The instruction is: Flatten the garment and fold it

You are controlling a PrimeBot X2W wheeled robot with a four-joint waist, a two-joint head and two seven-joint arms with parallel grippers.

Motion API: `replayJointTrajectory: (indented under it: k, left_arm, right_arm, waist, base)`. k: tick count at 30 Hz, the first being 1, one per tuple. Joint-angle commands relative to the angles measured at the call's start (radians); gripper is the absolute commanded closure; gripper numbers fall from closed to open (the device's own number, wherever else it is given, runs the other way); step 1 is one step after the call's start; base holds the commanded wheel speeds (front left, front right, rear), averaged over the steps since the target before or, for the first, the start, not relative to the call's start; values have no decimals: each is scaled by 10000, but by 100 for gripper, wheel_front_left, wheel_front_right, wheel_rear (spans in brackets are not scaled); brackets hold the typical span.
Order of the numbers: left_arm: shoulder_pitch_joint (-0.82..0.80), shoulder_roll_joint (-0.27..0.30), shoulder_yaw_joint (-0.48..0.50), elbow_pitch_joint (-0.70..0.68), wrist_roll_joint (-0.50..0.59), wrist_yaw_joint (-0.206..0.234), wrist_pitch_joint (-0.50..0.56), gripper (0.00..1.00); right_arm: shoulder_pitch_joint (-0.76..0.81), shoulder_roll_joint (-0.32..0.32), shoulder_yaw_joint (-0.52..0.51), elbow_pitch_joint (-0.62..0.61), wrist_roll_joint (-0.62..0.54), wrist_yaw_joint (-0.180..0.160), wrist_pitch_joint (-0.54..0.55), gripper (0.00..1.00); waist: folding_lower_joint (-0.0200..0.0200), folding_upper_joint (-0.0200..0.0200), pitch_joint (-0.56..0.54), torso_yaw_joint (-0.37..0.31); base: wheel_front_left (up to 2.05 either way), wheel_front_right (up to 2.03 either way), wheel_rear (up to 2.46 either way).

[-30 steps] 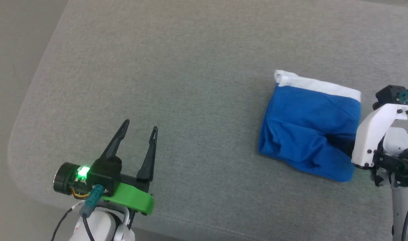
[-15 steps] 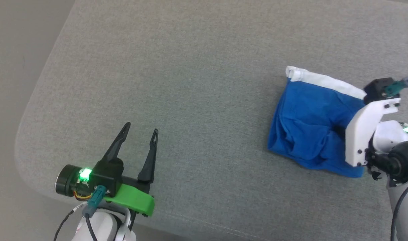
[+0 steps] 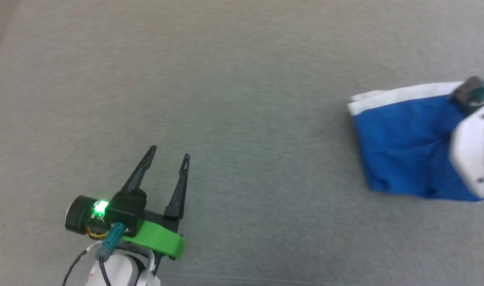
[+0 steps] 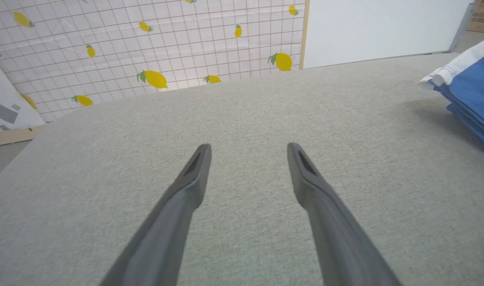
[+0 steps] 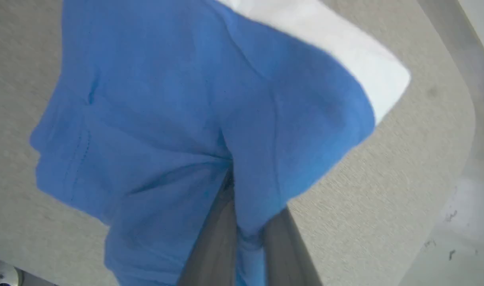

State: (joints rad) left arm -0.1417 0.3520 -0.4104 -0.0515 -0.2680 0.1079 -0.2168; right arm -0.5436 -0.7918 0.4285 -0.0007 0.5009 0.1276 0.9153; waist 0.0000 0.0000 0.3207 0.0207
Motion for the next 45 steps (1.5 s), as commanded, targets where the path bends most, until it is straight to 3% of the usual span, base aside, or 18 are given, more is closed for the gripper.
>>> replayJointTrajectory:
  k: [1,7,8,16,24,31,32,33,40,45]
  left_arm:
    - [41,96,-14,-108,16,49,52,0]
    - [-131,287,-75,-686,180,48,234,0]
    - [-251,410,-76,-1029,255,34,340,0]
    - [-418,694,-57,-1729,429,44,507,0]
    - [-344,964,57,-2137,521,143,540,0]
    - [-338,993,46,-2088,482,171,489,0]
    - [-342,981,34,-2051,471,173,486,0]
    - [-353,960,17,-1993,459,174,467,0]
    - [-471,722,-109,-1500,295,141,299,0]
    - [-313,522,-60,-901,-62,182,205,0]
  right_arm:
    - [-219,-357,121,95,35,31,-228,100]
    - [-242,-1772,-202,1225,100,31,-1388,100]
    - [0,-2207,-662,2064,-24,31,-2029,100]
    - [791,-3122,-2030,4312,-1129,31,-4160,100]
    - [445,-2914,-3493,6223,-2262,31,-6274,100]
    - [105,-2430,-3906,6962,-2926,31,-6855,100]
    - [58,-2389,-3919,6992,-2987,31,-6921,82]
    - [-6,-2351,-3918,6999,-3069,31,-7027,0]
    - [-388,-2408,-3679,6938,-3256,31,-7501,0]
    - [-855,-2442,-2607,6134,-3331,31,-7796,0]
  waist:
    - [0,0,527,-937]
    - [0,0,1352,-1253]
    - [0,0,1809,-1237]
    - [0,0,2772,-906]
    - [0,0,3361,-683]
    - [0,0,3299,-592]
    - [0,0,3256,-590]
    - [0,0,3174,-591]
    - [0,0,2274,-599]
    - [0,0,1119,-698]
  base:
    - [0,0,0]
    - [0,0,0]
    - [0,0,0]
    - [0,0,0]
    - [0,0,0]
    - [0,0,0]
    - [0,0,0]
    - [0,0,0]
    - [0,0,0]
    - [0,0,0]
